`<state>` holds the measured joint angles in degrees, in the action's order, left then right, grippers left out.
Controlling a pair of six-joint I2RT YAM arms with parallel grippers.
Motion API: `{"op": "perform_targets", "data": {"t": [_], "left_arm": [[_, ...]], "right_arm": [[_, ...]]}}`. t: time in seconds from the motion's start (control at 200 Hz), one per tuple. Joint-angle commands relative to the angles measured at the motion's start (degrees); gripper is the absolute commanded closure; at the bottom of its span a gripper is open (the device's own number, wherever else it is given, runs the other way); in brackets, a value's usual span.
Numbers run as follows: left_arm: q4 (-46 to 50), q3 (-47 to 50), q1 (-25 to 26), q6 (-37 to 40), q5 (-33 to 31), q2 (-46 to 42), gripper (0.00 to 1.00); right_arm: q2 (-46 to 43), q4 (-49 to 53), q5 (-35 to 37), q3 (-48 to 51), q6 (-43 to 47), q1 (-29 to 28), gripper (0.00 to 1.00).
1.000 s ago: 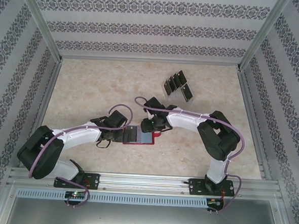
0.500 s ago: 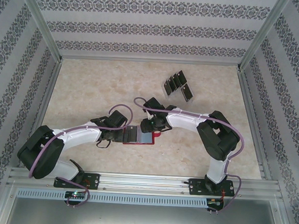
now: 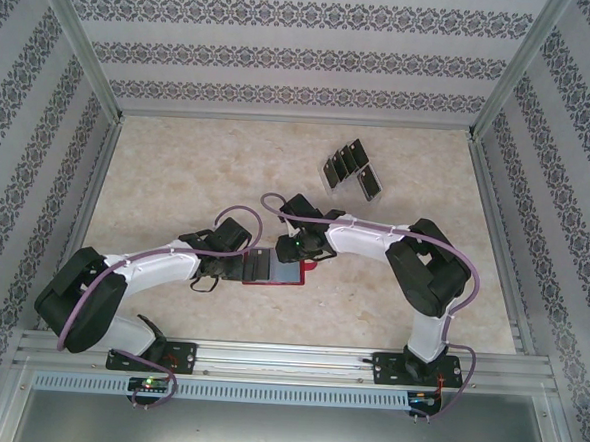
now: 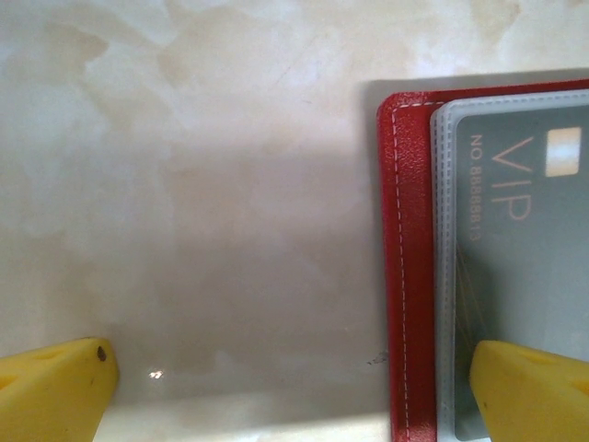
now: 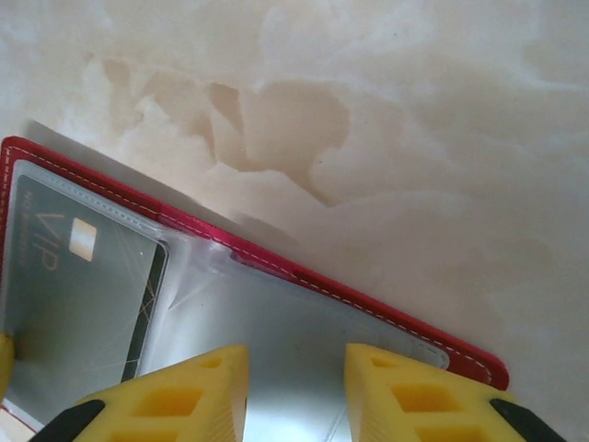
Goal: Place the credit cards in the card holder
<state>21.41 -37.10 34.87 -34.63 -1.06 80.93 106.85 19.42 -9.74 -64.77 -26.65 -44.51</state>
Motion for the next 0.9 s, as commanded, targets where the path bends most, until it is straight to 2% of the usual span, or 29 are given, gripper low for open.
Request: {"op": "perform_targets", "data": {"t": [0.0, 0.3, 0.695, 0.894], "left_arm": [[-0.6, 1.6, 0.4, 0.4, 0.6, 2.6, 0.0], [-0.8, 1.6, 0.5, 0.4, 0.9, 2.7, 0.0], [-1.0, 1.6, 0.5, 0.2, 0.8, 2.5, 0.0], [0.0, 1.9, 0.5, -0.5, -0.9, -1.0, 0.0]], "right_arm": [[1.2, -0.6, -3.0, 0.1, -1.8, -0.6, 0.65], [1.2, -4.9, -8.6, 1.3, -5.8, -0.6, 0.63], [-0.4, -8.5, -11.4, 2.6, -10.1, -0.6, 0.59], [-1.1, -9.3, -11.8, 2.9, -11.3, -0.6, 0.59]]}}
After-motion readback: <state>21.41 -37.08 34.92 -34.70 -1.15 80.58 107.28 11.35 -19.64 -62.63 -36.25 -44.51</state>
